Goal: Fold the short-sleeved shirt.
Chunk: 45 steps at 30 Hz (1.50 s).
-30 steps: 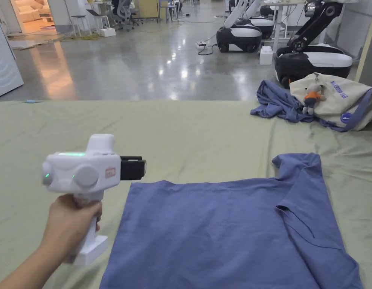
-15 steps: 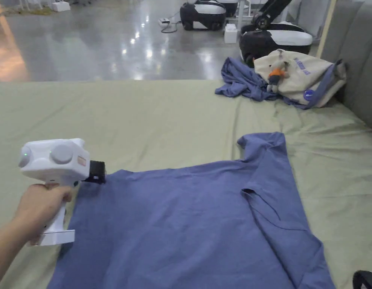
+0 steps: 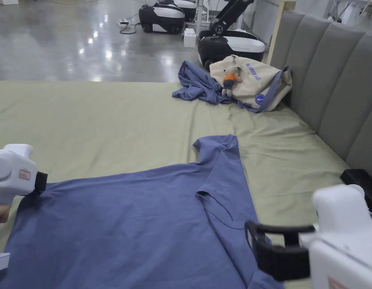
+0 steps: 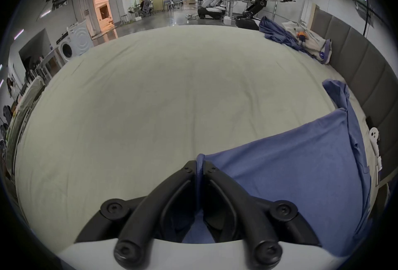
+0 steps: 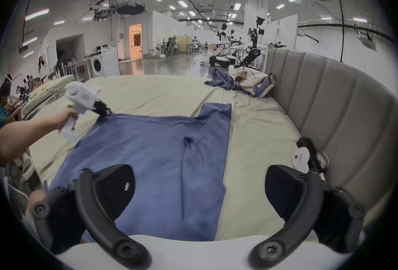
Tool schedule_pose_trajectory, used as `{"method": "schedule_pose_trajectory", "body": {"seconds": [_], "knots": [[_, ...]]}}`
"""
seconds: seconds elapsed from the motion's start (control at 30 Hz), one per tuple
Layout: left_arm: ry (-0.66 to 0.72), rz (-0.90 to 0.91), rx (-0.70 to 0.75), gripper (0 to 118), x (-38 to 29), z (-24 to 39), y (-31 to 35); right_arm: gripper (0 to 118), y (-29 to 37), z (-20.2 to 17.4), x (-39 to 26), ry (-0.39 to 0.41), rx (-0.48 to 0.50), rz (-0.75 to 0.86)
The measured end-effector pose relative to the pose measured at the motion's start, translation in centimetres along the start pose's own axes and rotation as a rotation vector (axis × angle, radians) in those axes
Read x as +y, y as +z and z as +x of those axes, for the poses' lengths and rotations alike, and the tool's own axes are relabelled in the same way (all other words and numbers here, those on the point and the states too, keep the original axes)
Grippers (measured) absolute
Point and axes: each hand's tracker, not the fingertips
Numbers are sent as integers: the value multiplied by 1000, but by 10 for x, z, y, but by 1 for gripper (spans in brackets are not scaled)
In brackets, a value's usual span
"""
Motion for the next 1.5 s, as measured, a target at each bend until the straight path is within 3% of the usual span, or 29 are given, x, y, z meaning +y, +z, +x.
{"method": "schedule_pose_trajectory", "body": {"seconds": [0.13,0.27,0.37,0.5,0.53,0.73,0.8,0.87,0.97,1.07,1.33,1.5], "knots": [[-22,22,0,6,2,-1,3,118,-98,16,74,-8,13,-16],[3,27,-19,6,6,-6,4,116,-226,30,116,-15,-55,-220],[7,25,-34,6,7,-8,3,109,-290,41,119,-113,-71,-343],[3,16,-40,6,7,-9,1,108,-330,53,112,-233,-75,-441],[7,16,-45,6,8,-9,0,108,-333,54,111,-255,-80,-439],[-2,4,-48,6,6,-7,1,105,-342,49,105,-216,-89,-467],[-2,0,-47,6,7,-6,1,89,-343,51,106,-236,-96,-474],[-2,-1,-45,6,7,-4,1,60,-343,54,106,-265,-87,-472],[-4,-2,-48,6,7,1,2,31,-345,59,103,-326,-68,-493],[0,-5,-55,6,8,3,2,14,-345,63,98,-351,-61,-506],[18,-7,-60,6,17,-3,4,7,-317,90,107,-356,-34,-451],[51,49,-93,6,20,-1,23,7,-283,95,118,-260,-20,-336]]}}
